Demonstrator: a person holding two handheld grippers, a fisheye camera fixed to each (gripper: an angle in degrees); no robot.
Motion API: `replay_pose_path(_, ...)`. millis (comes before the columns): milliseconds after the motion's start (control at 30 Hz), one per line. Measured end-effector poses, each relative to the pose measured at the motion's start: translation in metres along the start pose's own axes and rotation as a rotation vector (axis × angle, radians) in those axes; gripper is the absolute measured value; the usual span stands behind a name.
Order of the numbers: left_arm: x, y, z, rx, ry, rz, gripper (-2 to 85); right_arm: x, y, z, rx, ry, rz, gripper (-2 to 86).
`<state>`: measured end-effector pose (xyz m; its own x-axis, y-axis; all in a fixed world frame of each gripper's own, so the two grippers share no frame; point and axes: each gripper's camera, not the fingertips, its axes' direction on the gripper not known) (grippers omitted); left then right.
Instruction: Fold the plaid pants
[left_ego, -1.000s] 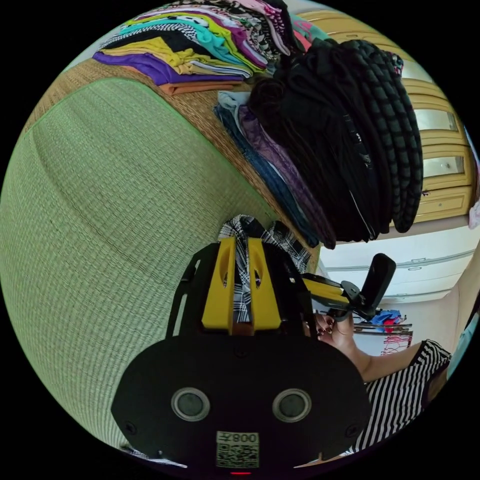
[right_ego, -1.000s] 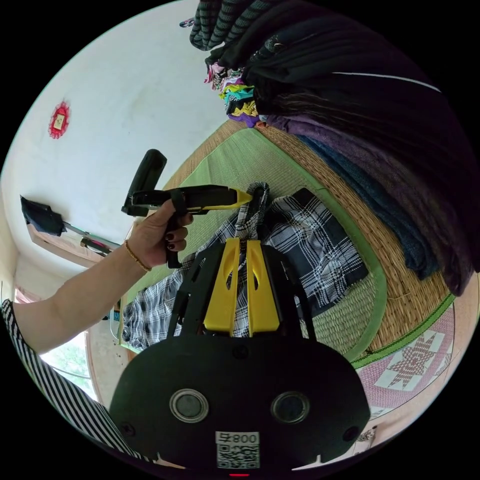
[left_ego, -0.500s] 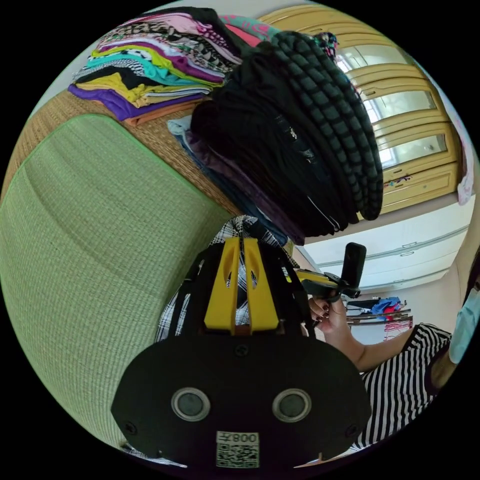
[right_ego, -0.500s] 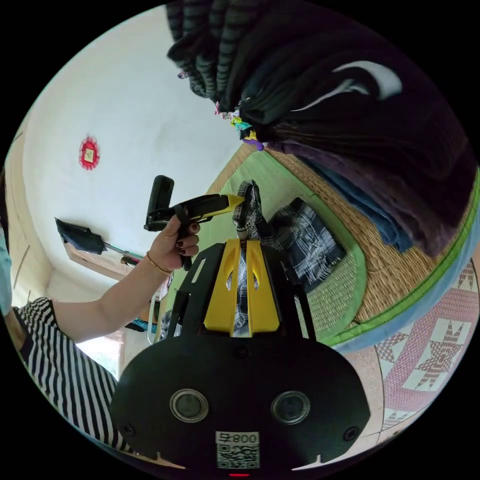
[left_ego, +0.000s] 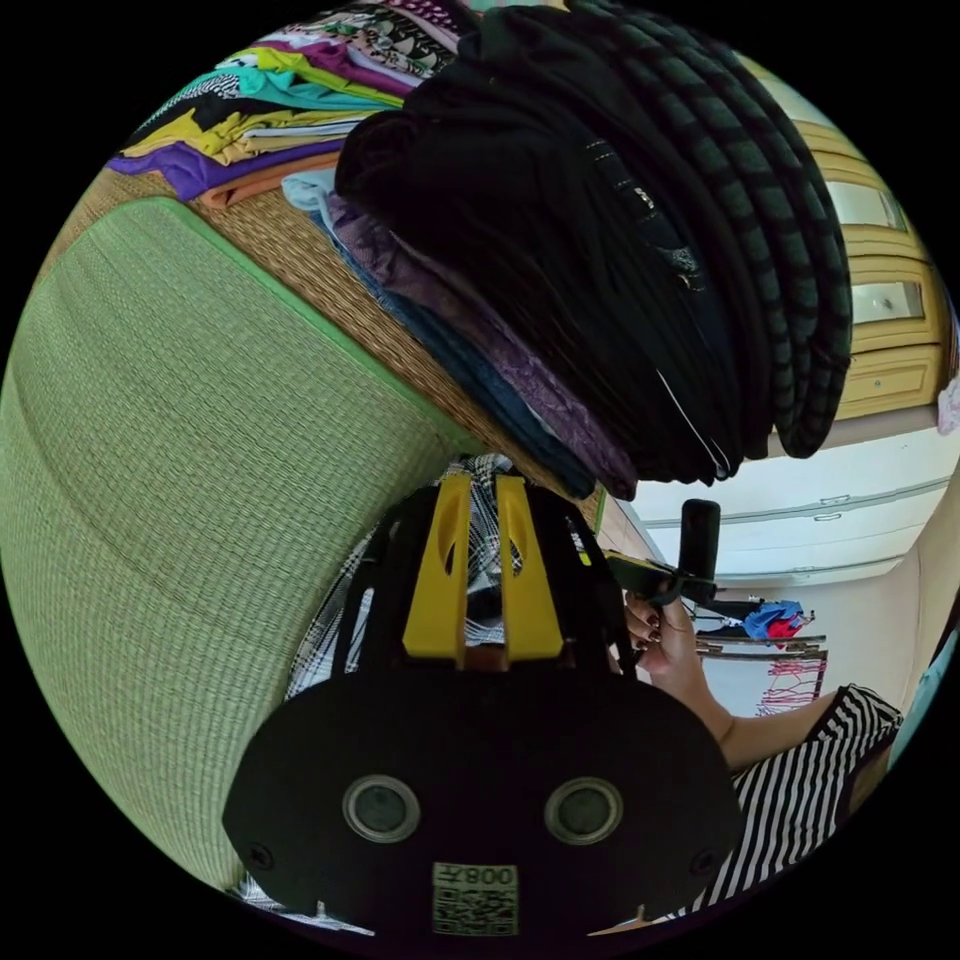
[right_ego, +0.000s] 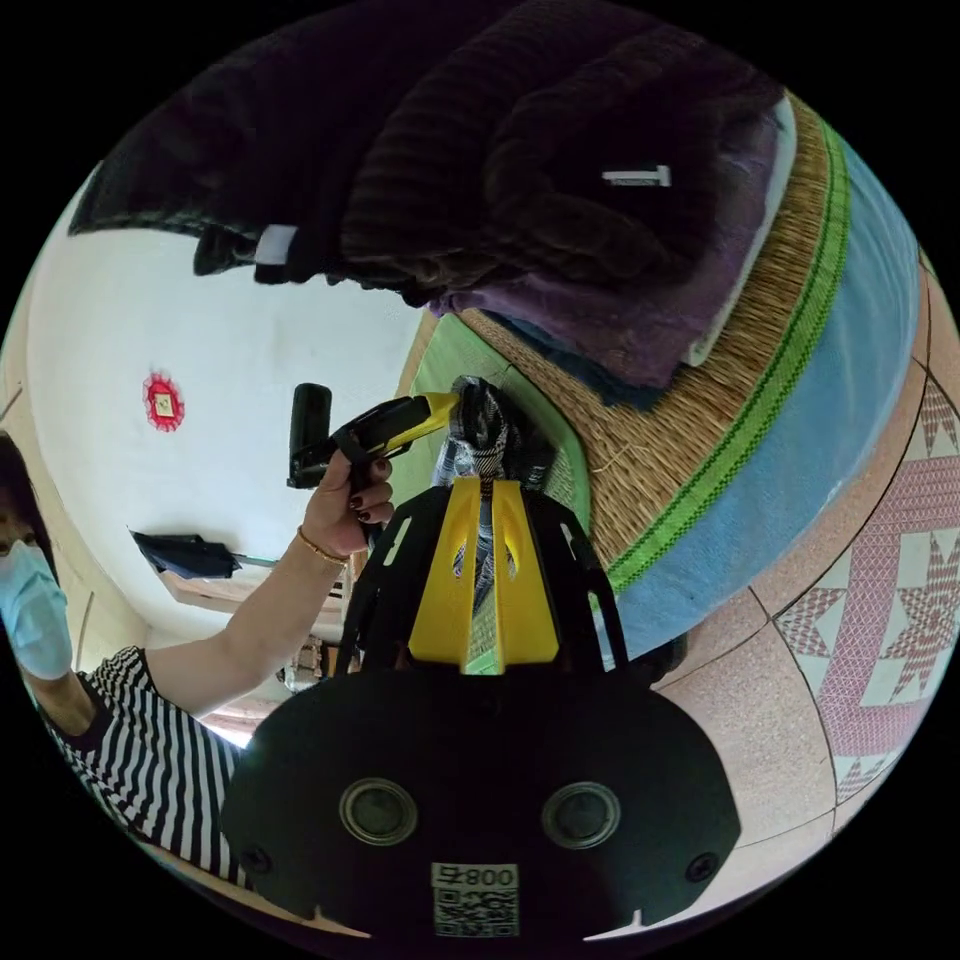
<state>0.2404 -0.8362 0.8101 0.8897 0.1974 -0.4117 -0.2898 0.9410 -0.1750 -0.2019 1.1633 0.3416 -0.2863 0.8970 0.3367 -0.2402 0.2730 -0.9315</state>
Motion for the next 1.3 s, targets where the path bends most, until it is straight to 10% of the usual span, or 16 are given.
replay_pose_path(833, -0.017, 0.109, -0.008, -0.033, -0.092, 0.029, 3.5, -0.022, -0.032, -0.030, -0.034, -0.038, 0.091, 1.6)
replay_pose_path(1300, -0.025, 0.234, -0.042, 0.017, -0.079, 0.007, 3.2, -0.197, -0.046, 0.012, -0.111, 0.187, -0.145, 0.0)
